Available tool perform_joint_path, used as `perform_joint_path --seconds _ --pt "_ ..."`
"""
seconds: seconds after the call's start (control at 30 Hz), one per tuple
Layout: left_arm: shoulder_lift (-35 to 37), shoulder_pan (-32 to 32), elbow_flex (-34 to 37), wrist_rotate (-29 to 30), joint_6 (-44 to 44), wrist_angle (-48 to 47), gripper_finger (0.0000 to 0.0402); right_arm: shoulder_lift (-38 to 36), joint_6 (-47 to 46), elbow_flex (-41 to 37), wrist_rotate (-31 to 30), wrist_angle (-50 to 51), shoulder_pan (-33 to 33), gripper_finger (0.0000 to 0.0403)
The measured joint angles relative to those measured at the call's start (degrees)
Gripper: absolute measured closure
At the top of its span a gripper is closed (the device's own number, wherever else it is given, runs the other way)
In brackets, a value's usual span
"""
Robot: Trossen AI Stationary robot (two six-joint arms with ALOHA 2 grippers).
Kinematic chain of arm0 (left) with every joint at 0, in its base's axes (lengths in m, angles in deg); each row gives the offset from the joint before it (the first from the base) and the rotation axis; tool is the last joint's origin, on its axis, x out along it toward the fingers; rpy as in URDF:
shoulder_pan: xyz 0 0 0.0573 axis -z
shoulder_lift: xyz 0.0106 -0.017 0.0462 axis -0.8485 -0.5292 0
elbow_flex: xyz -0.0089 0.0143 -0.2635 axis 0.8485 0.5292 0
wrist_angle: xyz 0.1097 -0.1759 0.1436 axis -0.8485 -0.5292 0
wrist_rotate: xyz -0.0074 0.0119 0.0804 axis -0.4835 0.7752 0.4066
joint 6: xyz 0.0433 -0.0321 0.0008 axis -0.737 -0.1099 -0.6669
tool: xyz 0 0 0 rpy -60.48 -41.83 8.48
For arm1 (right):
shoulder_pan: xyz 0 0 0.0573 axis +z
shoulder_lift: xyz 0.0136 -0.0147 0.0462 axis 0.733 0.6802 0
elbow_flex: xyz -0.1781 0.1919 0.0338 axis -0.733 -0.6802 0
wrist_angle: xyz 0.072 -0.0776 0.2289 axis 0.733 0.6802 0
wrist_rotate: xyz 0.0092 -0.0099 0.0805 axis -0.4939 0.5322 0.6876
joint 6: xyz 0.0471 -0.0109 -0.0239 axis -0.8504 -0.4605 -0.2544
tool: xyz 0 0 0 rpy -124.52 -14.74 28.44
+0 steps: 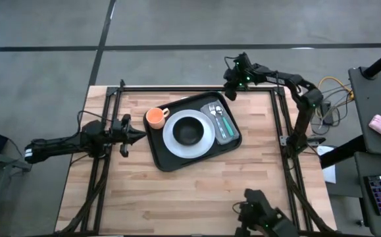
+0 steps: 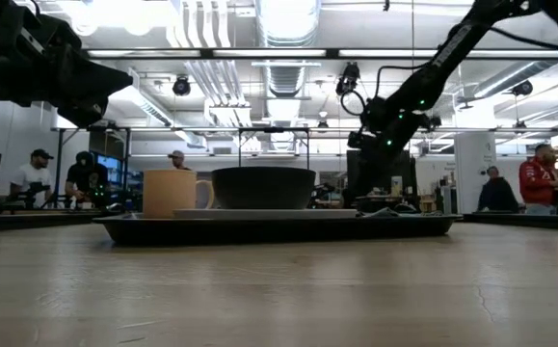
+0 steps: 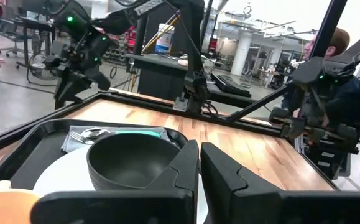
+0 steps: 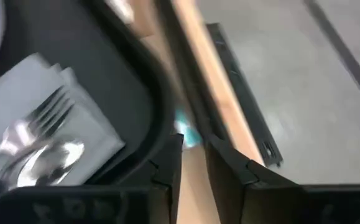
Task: Set up tray
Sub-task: Adjust the black tray
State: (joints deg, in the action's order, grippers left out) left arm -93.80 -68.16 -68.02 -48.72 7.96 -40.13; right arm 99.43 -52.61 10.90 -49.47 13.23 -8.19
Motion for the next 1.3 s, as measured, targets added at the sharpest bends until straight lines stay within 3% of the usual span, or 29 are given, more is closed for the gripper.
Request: perform_joint_path --seconds 0.07,0.23,0.43,0.67,0.83,1.07,1.3 --pt "0.00 0.00 0.00 0.02 0.00 -0.22 0.0402 1.62 5.57 2.23 2.30 2.68 0.06 0.0347" --pt "-0.02 0.02 0.02 0.04 0.89 -2.80 0.0402 4.29 15.62 8.35 0.55 10.53 0.21 0.0358" --pt "0.02 0.02 0.04 0.05 2.75 -3.50 0.0402 5.79 29.22 11.81 -1.88 17.20 0.20 0.0338" --pt "0.00 0.02 0.04 0.08 2.59 -3.50 0.0402 6.76 41.00 11.67 -8.63 17.68 1.70 0.0281" --pt "0.00 0.02 0.04 0.08 2.56 -3.50 0.0402 6.72 46.67 11.64 -9.03 17.34 2.58 0.0256" --pt "0.00 0.02 0.04 1.10 2.56 -3.50 0.0402 8.29 57.00 11.46 -8.65 16.52 2.85 0.0261" --pt "0.00 0.00 0.04 1.41 2.56 -3.50 0.0402 8.54 59.06 11.18 -8.92 12.11 2.84 0.0286"
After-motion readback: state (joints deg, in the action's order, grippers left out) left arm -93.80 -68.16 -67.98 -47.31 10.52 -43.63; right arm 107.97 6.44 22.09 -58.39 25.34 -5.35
